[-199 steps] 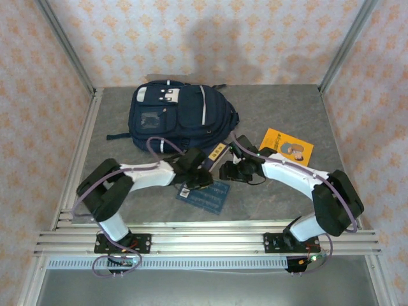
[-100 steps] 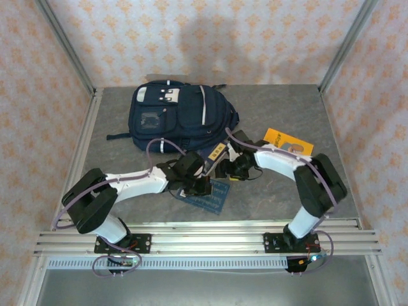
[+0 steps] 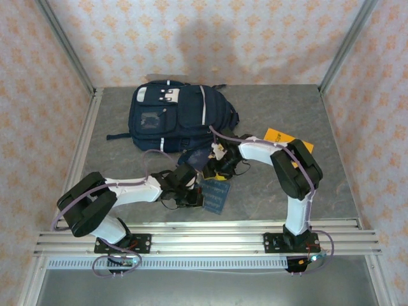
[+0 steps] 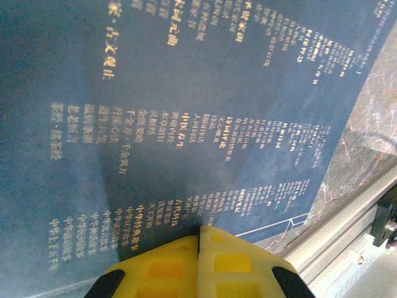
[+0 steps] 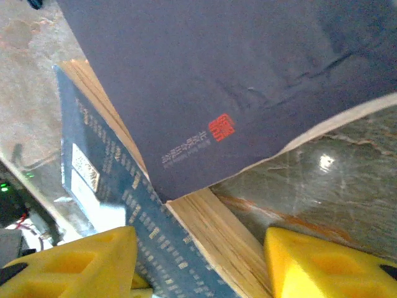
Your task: Pack the student bag
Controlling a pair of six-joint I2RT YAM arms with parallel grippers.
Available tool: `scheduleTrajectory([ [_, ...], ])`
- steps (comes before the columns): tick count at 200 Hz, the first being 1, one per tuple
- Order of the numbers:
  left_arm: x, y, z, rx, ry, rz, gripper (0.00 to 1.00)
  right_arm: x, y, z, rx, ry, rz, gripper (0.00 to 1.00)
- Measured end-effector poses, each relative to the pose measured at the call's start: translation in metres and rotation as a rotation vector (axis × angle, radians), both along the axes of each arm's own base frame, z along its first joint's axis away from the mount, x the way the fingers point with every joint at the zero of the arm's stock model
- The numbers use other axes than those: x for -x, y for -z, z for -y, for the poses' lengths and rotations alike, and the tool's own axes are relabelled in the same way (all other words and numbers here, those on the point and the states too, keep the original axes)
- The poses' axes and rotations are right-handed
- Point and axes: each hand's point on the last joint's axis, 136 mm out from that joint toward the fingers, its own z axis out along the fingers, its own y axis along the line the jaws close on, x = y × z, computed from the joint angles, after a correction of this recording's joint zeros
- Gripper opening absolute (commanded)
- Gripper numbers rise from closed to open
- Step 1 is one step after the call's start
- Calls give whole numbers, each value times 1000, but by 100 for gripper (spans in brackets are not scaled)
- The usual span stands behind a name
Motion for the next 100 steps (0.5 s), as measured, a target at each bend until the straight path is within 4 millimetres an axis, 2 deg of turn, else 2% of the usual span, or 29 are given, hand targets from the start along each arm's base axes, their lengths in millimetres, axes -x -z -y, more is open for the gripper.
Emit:
scheduleTrajectory([
  [43, 1, 1, 0, 12, 3, 6, 0, 0, 2, -1, 1, -28, 24, 43],
  [80, 5, 1, -1, 29, 8, 9, 0, 0, 3, -1, -8, -41, 45, 19],
  [100, 6, 1, -2, 33, 10, 10, 0, 3, -6, -5, -38, -44, 49, 13],
])
